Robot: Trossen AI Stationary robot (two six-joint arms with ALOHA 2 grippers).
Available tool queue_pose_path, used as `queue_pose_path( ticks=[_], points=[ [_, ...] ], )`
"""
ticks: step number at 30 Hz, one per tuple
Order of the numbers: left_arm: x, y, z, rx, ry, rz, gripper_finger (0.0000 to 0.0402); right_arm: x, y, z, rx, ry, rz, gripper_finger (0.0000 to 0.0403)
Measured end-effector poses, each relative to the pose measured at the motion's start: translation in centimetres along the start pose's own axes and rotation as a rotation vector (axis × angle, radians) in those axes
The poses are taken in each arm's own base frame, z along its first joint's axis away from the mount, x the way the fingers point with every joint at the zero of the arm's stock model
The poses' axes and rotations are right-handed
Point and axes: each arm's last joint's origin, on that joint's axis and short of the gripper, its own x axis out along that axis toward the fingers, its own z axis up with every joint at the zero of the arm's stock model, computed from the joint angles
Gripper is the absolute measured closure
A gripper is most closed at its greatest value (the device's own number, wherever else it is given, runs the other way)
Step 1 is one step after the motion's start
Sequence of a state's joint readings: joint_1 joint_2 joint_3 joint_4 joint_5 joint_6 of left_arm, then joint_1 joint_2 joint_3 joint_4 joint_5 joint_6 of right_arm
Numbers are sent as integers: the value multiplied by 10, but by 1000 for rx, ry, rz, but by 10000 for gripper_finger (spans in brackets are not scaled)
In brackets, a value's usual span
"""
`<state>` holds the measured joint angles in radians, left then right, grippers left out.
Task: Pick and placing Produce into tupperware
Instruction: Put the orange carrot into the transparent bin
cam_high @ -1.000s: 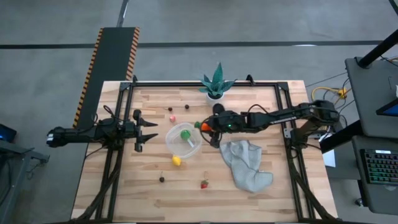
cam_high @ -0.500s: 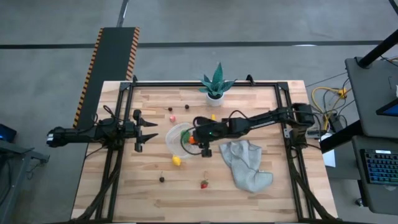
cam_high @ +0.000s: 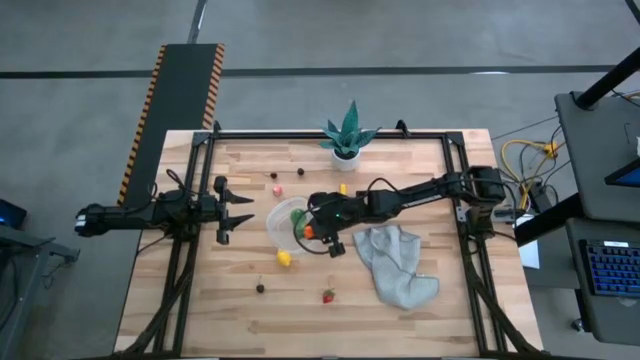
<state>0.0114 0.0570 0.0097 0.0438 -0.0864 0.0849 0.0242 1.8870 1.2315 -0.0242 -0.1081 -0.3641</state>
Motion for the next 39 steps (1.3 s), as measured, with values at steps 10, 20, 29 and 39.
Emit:
queue_pose_path(
  ticks=[10, 20, 29, 39],
  points=[
    [0, 0, 0, 0, 0, 0, 219, 0, -4, -2, -7, 2, -13, 277],
    [0, 0, 0, 0, 0, 0, 219, 18, -3, -13, -17, 33, -5, 277],
    [0, 0, 0, 0, 1, 0, 219, 30, -6, -10, -29, 57, -19, 277],
    [0, 0, 0, 0, 2, -1, 219, 35, -5, -14, -34, 74, -11, 277]
  ],
)
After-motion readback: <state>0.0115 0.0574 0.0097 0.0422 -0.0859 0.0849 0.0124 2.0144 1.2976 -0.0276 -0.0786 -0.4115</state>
